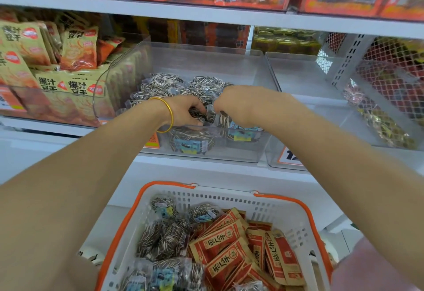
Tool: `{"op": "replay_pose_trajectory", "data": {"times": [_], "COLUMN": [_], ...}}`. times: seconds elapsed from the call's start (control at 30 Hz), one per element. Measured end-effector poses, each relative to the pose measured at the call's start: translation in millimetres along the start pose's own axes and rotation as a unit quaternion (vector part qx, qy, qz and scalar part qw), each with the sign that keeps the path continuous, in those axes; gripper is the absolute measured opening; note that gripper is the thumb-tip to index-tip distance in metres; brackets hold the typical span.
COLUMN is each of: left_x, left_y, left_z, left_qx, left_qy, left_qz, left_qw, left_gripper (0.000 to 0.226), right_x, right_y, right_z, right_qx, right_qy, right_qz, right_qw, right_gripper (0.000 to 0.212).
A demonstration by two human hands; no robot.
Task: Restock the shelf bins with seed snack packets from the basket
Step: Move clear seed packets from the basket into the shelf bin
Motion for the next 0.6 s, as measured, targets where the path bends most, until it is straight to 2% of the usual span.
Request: {"op": "replay_pose_trajectory", "data": {"times": [0.17, 0.23, 0.3, 0.43, 0.6], "left_x": [0, 0, -1, -1, -2], "left_y": [0, 1, 1, 1, 0], "left_z": [0, -1, -1, -1, -2], "left_qx": [-0.005, -0.005, -0.004, -0.004, -0.004], "left_qy": [0.006, 0.007, 0.008, 0.006, 0.01], "left_qz": [0.001, 0.001, 0.005, 0.006, 0.012], "left_qw": [1.0, 1.0, 1.0, 1.0, 1.0], "left_gripper": [0.046, 0.046, 0.045, 0.046, 0.049], "right_x": [-7, -7, -6, -4, -4], "right_y": [16, 17, 16, 16, 19], "right_z": [5, 6, 7, 4, 5], "right_qx": [0.049, 0.069, 0.078, 0.07, 0.064], "right_qy": [-0.058, -0.093, -0.103, -0.088, -0.084], "right_qz": [0.049, 0.058, 0.051, 0.041, 0.051], "right_qw": [0.996, 0.992, 0.99, 0.993, 0.993], "right_gripper": [0.02, 0.01, 0.009, 0.032, 0.043]}}
Point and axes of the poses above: each hand's wrist, its own y-axis towards the middle knuckle, its own x-axis out of the back of the hand, z = x × y, the point moved 8 cm from there along y, towards the middle knuckle, and after that the axes turned 13 degrees about -z, right-handed, at the moved point
